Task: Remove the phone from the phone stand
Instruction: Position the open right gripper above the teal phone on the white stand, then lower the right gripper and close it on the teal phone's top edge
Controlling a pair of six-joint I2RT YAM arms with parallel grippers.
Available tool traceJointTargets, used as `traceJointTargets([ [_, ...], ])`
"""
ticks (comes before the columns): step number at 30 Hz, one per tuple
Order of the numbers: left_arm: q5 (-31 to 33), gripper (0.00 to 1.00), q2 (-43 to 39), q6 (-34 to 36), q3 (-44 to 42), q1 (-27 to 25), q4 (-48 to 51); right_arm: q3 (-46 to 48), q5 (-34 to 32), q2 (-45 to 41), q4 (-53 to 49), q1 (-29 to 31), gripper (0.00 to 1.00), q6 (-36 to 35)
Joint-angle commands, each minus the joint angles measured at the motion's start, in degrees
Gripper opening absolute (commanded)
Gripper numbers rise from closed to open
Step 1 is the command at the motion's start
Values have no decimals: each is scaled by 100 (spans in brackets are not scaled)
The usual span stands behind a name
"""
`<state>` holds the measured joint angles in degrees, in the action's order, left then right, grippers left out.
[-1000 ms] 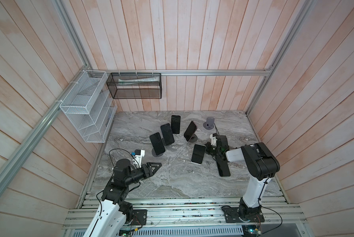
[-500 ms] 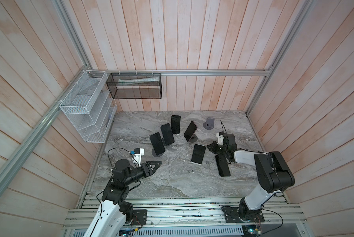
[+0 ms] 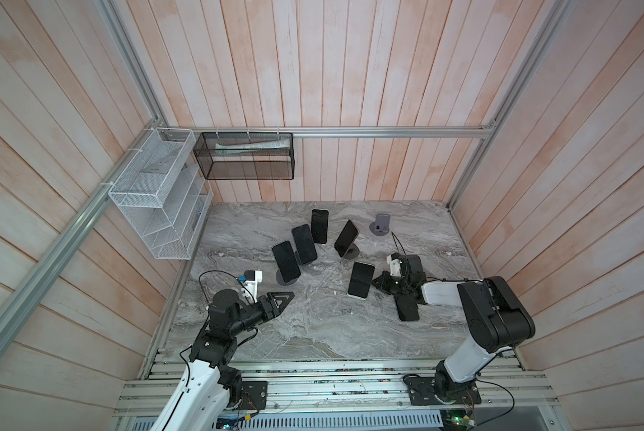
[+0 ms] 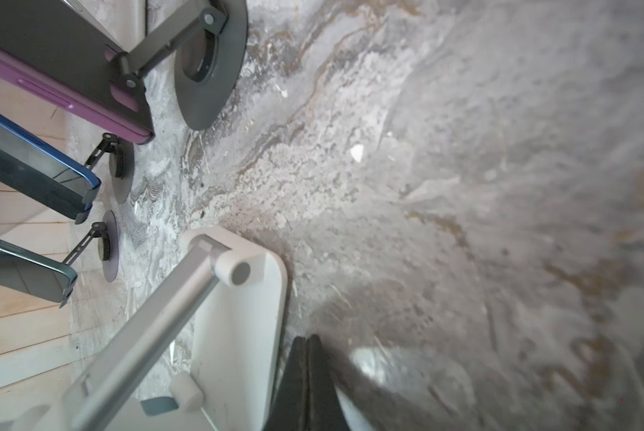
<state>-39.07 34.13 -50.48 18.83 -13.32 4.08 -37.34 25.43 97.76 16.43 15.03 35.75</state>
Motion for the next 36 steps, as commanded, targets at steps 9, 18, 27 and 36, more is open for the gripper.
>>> traceJointTargets([
  [9,134,60,1,289,-52,-14,136,-245,368,632,-111,62,0,-225],
  [18,142,60,-151,364,-32,-13,317,-821,585,1006,-279,84,0,-526],
  [27,579,61,-747,263,13,-21,1078,-692,-63,-225,-1294,-563,4,-976],
  [36,651,64,-1684,-582,-516,-21,821,-1515,-2856,-2377,-3724,-124,43,-1491],
])
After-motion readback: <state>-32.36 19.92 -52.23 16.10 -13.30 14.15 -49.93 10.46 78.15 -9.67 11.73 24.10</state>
